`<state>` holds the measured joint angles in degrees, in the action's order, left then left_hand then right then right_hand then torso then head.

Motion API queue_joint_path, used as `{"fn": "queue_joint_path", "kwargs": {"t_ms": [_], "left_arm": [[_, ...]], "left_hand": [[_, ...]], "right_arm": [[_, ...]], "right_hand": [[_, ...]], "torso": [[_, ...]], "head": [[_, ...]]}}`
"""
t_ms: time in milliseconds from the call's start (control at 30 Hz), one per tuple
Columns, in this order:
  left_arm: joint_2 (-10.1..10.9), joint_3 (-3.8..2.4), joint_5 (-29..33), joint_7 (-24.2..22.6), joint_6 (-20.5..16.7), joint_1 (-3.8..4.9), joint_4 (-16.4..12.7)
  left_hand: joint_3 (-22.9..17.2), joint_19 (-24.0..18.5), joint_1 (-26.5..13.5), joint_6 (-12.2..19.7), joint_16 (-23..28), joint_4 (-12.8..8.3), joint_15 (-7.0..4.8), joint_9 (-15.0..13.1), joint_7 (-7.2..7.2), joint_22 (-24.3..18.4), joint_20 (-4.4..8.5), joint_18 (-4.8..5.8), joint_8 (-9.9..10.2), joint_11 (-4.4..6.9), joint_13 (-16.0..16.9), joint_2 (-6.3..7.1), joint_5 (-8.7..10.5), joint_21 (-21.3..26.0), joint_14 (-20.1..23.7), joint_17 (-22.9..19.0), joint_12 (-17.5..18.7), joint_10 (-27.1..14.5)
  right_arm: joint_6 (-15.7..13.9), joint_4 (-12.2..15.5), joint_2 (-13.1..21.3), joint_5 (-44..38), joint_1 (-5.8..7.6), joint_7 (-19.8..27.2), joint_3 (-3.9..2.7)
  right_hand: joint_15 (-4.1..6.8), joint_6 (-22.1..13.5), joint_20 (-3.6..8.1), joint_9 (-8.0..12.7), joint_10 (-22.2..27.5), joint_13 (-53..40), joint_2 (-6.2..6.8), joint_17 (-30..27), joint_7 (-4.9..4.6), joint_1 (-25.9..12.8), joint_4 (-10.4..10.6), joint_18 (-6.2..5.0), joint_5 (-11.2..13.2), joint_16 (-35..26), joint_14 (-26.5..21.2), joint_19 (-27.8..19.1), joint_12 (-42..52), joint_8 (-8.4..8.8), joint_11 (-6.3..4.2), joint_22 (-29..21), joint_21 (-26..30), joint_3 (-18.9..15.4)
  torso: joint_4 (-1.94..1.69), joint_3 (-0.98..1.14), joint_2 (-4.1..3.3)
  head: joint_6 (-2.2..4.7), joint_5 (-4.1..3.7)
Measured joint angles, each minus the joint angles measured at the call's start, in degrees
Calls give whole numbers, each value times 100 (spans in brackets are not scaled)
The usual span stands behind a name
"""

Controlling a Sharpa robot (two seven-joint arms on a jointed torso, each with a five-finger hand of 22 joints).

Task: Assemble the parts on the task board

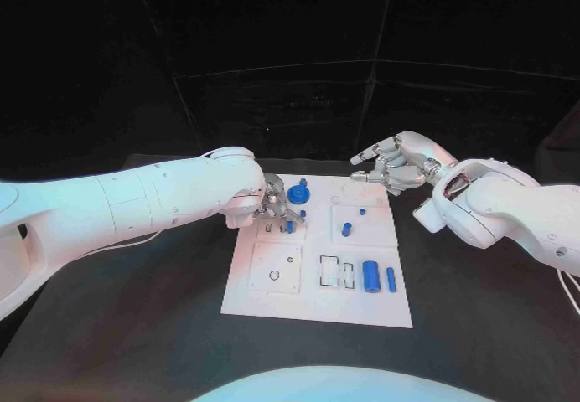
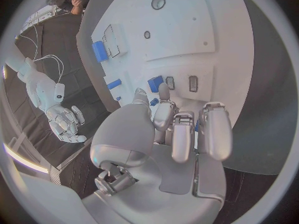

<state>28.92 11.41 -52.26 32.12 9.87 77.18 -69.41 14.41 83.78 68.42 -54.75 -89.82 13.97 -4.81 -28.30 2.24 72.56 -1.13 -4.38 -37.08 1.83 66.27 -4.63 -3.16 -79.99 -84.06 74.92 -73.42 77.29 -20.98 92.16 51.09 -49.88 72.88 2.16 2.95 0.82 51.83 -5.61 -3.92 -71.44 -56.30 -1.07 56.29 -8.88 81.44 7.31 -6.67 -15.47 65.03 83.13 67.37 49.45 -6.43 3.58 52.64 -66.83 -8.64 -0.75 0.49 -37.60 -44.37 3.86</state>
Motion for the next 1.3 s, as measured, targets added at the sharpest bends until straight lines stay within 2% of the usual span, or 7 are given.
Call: {"fn": "queue_joint_path", "kwargs": {"t_ms": [500, 733, 833, 967, 1133, 1300], "left_arm": [[-28, 30, -3, 37, 142, -1, 12], [-31, 33, -3, 43, 158, -2, 6], [-31, 33, 5, 41, 137, -2, 5], [-25, 25, 47, 9, 74, 5, 5], [-14, 31, 142, -43, -22, 7, 4], [37, 33, 305, -103, -111, 0, -9]], "left_hand": [[-54, 0, 71, 21, 0, -54, 0, -40, -21, 30, 0, 0, -45, 15, 21, 3, 0, 0, 0, 0, -4, 14], [-184, 0, 234, 62, 0, -183, 0, -86, -21, 46, 0, 0, -76, 13, 24, -91, 0, -21, 0, 0, -2, 12], [-491, 3, 522, 135, 0, -373, -42, -107, -52, 46, 2, 0, -76, 10, 53, -275, 0, -21, 0, 0, -2, 10], [-915, 24, 759, 221, 0, -593, -71, -117, -57, 46, 24, 0, -70, 18, -2, -412, 5, -21, 12, 0, -1, 4], [-1260, 8, 797, 265, 0, -738, -71, -139, -44, 34, 51, -1, -73, 32, -58, -387, 25, -21, 12, 0, 17, -10], [-1380, 7, 844, 274, 0, -674, -71, -184, -54, 12, 51, 0, -160, 53, -72, -340, 30, -21, 12, 0, 55, -32]], "right_arm": [[27, -61, -33, -8, 0, -11, 0], [43, -85, -47, -17, 0, -20, 0], [48, -95, -57, -30, 0, -26, 0], [60, -106, -74, -113, 0, -38, 0], [70, -139, -117, -247, 0, -46, 1], [83, -189, -154, -352, 0, -50, 1]], "right_hand": [[0, 0, 20, 0, 0, 12, 0, 1, 0, 0, 18, -1, -22, 0, 0, -20, 0, 0, 0, -6, 0, -17], [0, 0, 20, 0, 0, 12, 0, 1, 0, 0, 18, 0, -21, 1, 0, -19, 0, 0, 0, -6, 0, -17], [0, 0, 20, 0, 0, 12, 0, 8, 0, 0, 18, 0, -49, 1, 0, -19, 0, 0, 0, -6, 16, -17], [0, 0, 20, 0, 0, 12, 0, 16, 0, 0, 18, 0, -52, 1, 0, -19, 0, 0, 0, -14, 29, -17], [0, 0, 20, 0, 0, 8, 0, 35, 0, 0, 18, 0, -52, 1, 0, -19, 0, 0, 0, -14, 29, -17], [0, 0, 20, -1, 0, 7, 0, 34, 0, 0, 18, 0, -52, 1, 0, -19, 0, 0, 0, -14, 29, -17]], "torso": [[-5, 0, -2], [-6, -1, -3], [-6, -1, -3], [-6, -1, -3], [-6, -1, -3], [-9, -1, -3]], "head": [[-21, 1], [-34, -3], [-42, -5], [-60, -7], [-73, -7], [-74, -2]]}}
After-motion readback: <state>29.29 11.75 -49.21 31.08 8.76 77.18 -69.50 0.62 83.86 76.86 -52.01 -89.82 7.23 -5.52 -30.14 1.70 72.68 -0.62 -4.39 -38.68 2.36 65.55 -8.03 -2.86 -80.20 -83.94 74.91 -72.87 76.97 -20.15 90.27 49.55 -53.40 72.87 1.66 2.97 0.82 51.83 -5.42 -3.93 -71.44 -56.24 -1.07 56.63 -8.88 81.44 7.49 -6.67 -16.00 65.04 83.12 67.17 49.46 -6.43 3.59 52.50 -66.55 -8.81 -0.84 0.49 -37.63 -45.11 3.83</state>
